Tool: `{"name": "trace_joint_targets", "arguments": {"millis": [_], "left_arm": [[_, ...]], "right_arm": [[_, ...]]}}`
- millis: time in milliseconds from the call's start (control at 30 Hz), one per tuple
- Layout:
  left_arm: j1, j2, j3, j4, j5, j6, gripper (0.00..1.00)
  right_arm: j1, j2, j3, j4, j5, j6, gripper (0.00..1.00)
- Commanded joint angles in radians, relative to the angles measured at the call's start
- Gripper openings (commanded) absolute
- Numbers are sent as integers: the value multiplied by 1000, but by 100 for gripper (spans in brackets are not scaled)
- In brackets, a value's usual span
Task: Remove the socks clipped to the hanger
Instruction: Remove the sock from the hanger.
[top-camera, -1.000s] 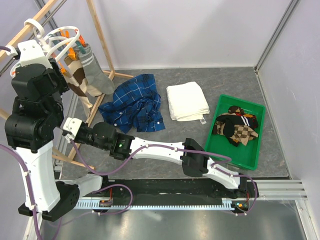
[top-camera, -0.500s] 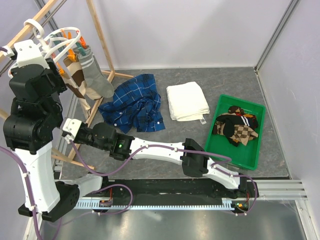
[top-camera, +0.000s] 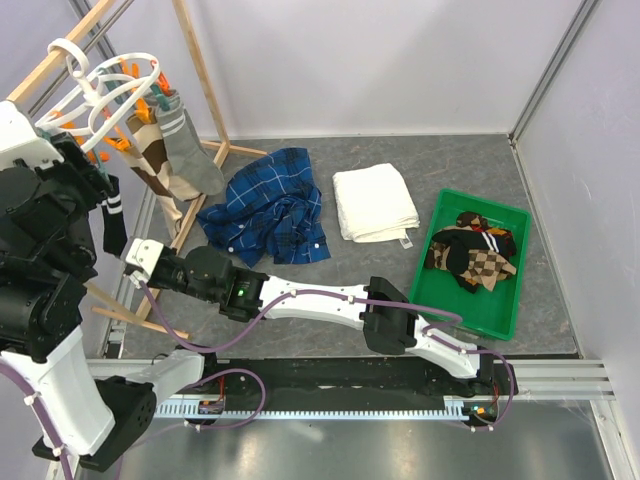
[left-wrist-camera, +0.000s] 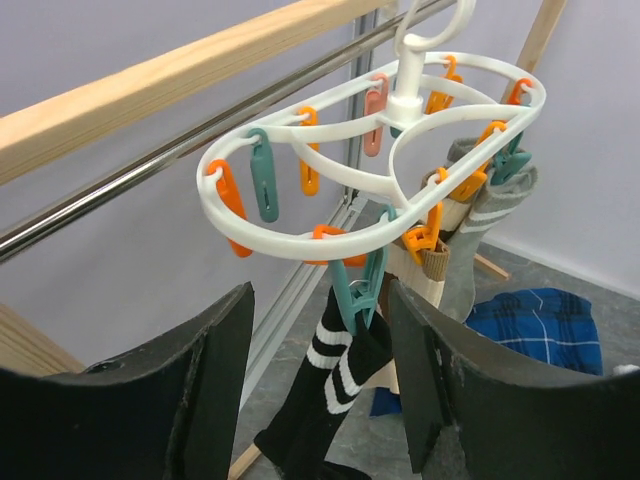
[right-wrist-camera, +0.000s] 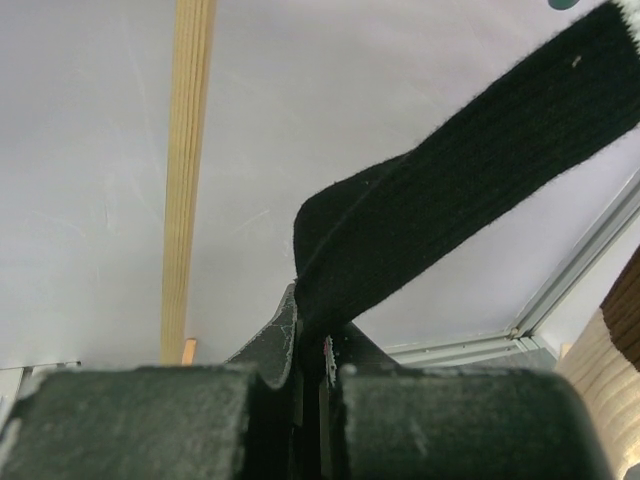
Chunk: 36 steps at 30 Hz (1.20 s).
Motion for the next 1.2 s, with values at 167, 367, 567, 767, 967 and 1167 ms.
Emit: {"name": "trace_joint_targets", "arguments": {"millis": [167, 367, 567, 767, 967, 1167], "left_arm": [[-3, 41, -79, 24, 12, -36, 63], [-3, 55, -102, 20, -59, -39, 63], [-3, 47, -87, 17, -51, -9, 63], [-3, 32, -88, 20, -59, 1, 63], [-3, 29, -114, 15, -51, -10, 63], [-3, 15, -94, 12, -21, -22, 63]], "right_arm": [[15, -65, -41, 28, -1, -17, 0], [17, -79, -58, 31, -3, -21, 0], [17, -72, -66, 53, 2, -15, 0], [17, -72, -51, 35, 26, -26, 0], [21, -83, -58, 22, 26, -29, 0], [26, -57, -15, 13, 69, -12, 0]]}}
